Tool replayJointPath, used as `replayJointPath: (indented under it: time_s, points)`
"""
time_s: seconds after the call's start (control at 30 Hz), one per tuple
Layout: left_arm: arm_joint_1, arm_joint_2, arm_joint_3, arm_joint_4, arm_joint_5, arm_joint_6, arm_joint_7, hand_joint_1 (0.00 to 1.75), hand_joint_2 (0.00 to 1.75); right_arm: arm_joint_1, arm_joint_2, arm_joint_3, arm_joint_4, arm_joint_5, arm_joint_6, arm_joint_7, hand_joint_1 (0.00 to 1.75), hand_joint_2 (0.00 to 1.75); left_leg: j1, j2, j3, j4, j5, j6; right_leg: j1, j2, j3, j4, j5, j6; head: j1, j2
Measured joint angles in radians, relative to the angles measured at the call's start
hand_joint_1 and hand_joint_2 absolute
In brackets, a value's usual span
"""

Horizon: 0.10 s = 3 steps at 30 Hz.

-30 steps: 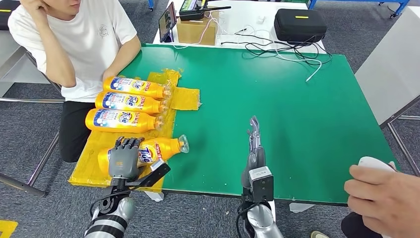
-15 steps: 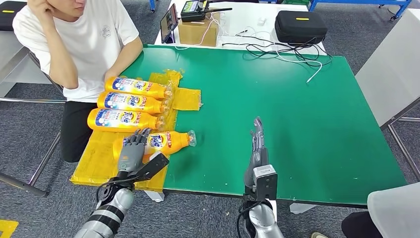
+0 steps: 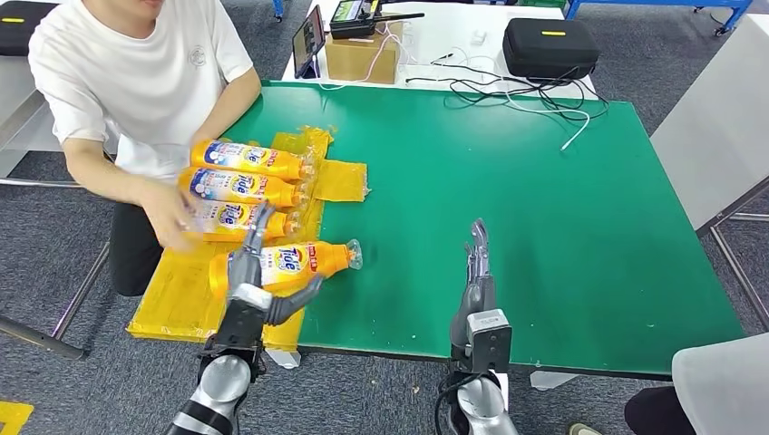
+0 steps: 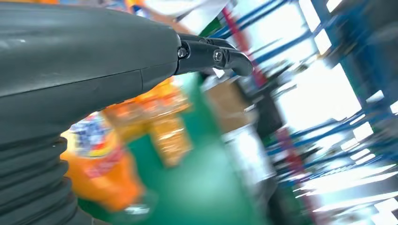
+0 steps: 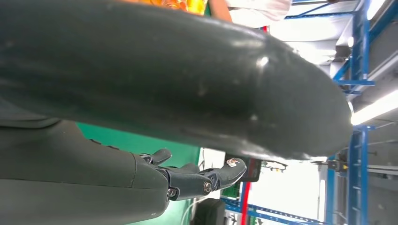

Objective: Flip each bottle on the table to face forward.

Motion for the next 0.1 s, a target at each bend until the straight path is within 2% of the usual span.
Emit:
replayJointPath:
  time_s: [0.1]
  points:
    - [0.008, -0.013, -0.011, -0.059, 0.031, 0.013, -0.017, 0.0, 1.75, 0.0, 0.004, 0.0, 0.0, 0.0, -0.008, -0.006, 0.0, 0.0, 0.0, 0.0, 0.0, 0.0, 0.0, 0.0, 0.0, 0.0, 0.0, 0.0, 0.0, 0.0, 0.0, 0.0]
